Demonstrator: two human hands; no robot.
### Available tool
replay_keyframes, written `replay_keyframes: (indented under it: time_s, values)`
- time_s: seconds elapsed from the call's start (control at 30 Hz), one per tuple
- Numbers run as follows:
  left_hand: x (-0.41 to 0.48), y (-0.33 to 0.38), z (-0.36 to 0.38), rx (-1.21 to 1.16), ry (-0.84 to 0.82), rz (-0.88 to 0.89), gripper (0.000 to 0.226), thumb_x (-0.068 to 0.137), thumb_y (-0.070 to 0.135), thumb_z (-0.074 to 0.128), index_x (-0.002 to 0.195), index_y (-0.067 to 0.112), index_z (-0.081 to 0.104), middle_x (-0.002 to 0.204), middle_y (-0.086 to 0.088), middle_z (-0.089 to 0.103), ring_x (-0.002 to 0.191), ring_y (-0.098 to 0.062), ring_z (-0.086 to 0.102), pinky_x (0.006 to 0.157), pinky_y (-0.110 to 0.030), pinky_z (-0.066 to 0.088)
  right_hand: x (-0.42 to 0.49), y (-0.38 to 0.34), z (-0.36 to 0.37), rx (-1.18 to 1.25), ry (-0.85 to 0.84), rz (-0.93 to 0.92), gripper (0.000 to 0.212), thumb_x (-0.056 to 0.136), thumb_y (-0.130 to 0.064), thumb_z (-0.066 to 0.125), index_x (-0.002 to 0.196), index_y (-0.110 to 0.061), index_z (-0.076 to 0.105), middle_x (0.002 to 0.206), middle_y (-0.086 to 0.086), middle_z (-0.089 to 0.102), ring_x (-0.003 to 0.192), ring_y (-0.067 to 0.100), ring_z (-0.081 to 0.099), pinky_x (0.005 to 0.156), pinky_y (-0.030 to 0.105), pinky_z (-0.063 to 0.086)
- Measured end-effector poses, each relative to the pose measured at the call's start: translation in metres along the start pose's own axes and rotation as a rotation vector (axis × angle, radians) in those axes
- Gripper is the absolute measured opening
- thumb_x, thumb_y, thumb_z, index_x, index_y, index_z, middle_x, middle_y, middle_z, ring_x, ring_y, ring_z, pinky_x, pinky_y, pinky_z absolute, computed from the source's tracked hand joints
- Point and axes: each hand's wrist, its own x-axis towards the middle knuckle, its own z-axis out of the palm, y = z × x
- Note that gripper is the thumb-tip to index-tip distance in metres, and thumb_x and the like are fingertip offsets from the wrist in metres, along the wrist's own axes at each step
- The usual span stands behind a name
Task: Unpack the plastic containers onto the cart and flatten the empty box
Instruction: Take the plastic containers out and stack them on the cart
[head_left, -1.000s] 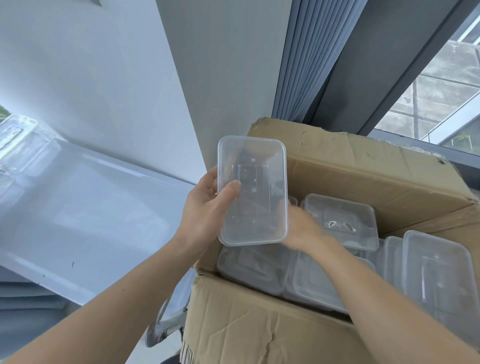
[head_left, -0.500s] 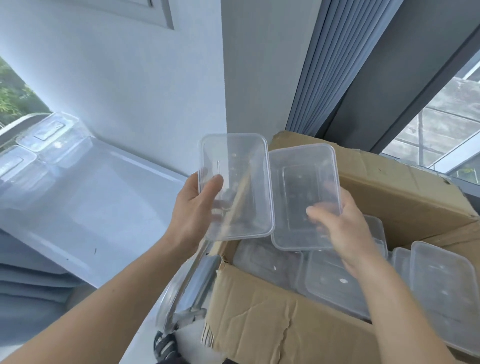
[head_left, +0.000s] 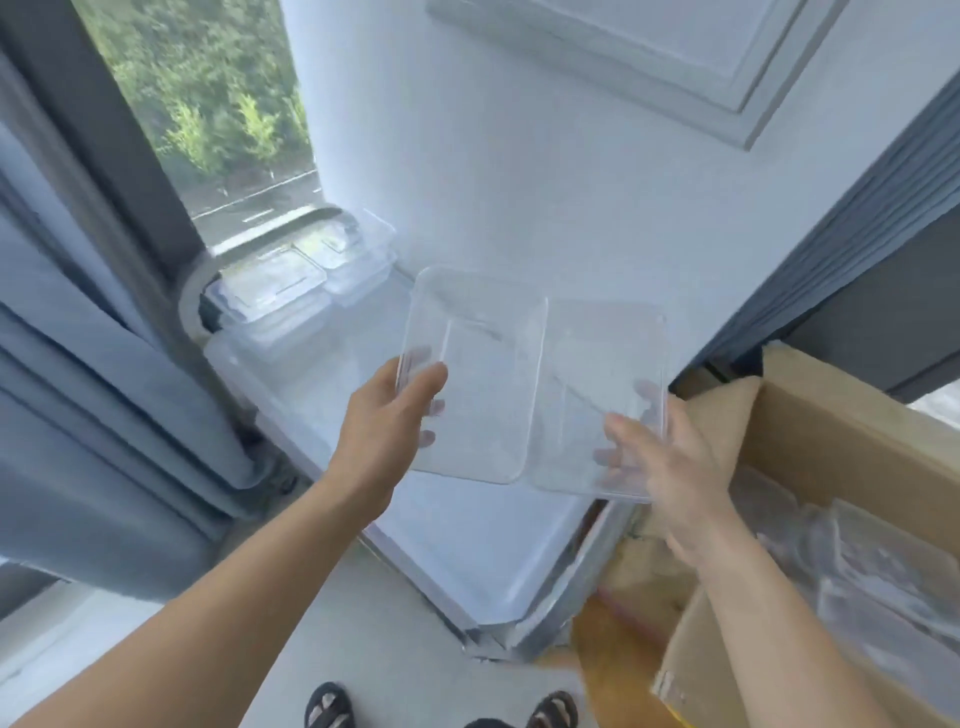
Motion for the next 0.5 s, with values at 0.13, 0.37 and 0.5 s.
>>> replay_keyframes:
  time_s: [0.13,0.37,0.5]
  values:
    - [0.008,0.009,-0.095,-0.012,0.066,-0.026,0.016,0.092,0.043,0.058,0.108,0.044,0.058,0.116,0.007,0.064,0.100,-0.020,0.069,0.078,-0.044,0.059,-0.005,-0.018,0.098,-0.039,-0.097,-0.028,0.030,0.094,-0.027,0.066,0.112,-0.047,0.051,0.111,-0.010,0.064,0.095,0.021,0.071,0.092,0.045,0.056]
    - [0.020,0.029,-0.200,0.042,0.207,-0.039,0.041,0.072,0.043,0.059,0.106,0.020,0.055,0.116,-0.002,0.065,0.094,-0.019,0.071,0.072,-0.044,0.057,0.001,-0.039,0.200,-0.062,-0.175,-0.054,0.036,0.095,-0.029,0.063,0.125,-0.043,0.047,0.107,-0.013,0.063,0.101,0.010,0.064,0.083,0.035,0.051]
    - [0.045,0.031,-0.221,0.077,0.267,-0.037,0.038,0.075,0.045,0.060,0.104,0.023,0.063,0.105,0.000,0.071,0.093,-0.019,0.072,0.093,-0.055,0.054,0.021,-0.040,0.226,-0.059,-0.178,-0.046,0.039,0.096,-0.029,0.061,0.132,-0.037,0.046,0.111,-0.007,0.063,0.096,0.014,0.066,0.077,0.033,0.049]
